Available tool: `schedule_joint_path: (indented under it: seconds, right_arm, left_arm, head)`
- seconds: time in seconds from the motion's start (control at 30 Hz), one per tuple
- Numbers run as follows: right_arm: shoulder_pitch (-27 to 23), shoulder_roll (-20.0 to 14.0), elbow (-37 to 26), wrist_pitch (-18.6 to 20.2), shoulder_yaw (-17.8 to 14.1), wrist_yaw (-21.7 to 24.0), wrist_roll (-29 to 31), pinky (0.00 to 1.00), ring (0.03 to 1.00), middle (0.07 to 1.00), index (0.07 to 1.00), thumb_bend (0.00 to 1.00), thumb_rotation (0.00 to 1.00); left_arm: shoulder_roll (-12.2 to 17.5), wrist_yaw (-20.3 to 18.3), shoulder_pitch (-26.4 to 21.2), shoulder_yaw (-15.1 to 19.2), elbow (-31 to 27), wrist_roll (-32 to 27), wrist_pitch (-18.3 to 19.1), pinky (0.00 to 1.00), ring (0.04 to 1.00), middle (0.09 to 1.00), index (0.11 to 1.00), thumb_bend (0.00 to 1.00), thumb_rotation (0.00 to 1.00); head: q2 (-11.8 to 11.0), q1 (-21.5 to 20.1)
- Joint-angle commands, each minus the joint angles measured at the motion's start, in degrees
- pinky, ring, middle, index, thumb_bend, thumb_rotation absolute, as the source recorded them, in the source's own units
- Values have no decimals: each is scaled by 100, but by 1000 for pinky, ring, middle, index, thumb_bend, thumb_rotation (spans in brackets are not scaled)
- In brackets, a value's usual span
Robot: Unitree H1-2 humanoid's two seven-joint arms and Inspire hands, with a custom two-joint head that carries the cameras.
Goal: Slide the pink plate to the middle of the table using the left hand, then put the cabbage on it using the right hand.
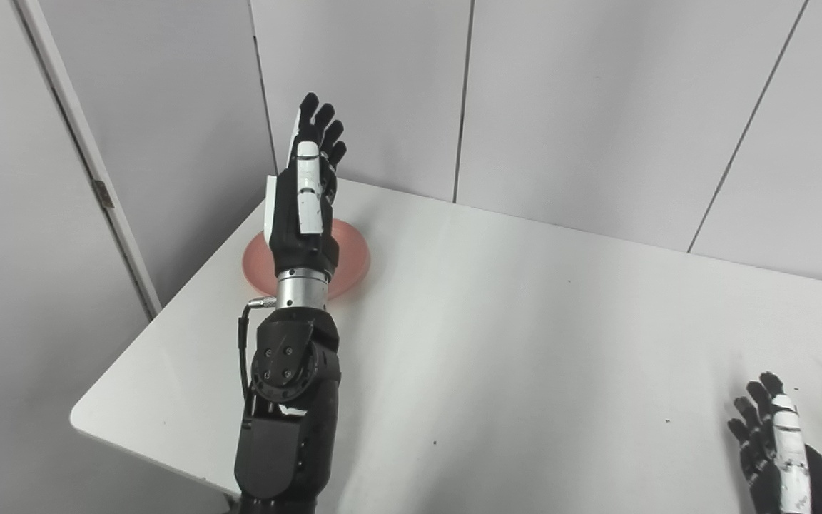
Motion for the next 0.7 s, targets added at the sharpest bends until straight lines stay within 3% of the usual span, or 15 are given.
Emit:
schedule_joint_path:
  seconds: [0.0, 0.37, 0.67]
  right_arm:
    - [-183, -36, -203, 81, -11, 22, -7, 1000, 1000, 1000, 1000, 153, 1000]
    - [-161, -88, -260, 98, 13, 67, 4, 1000, 1000, 1000, 1000, 143, 1000]
    - [-159, -84, -293, 94, 11, 79, 40, 1000, 1000, 1000, 1000, 137, 1000]
  left_arm:
    - [183, 107, -295, 97, -88, -46, -242, 961, 956, 957, 941, 433, 1000]
    - [696, 289, -258, 804, 240, -512, -472, 954, 942, 951, 943, 443, 1000]
    - [983, 246, -173, 1016, 663, -777, -686, 935, 929, 931, 928, 443, 1000]
  head:
    - [19, 17]
    - [53, 68]
    - [72, 127]
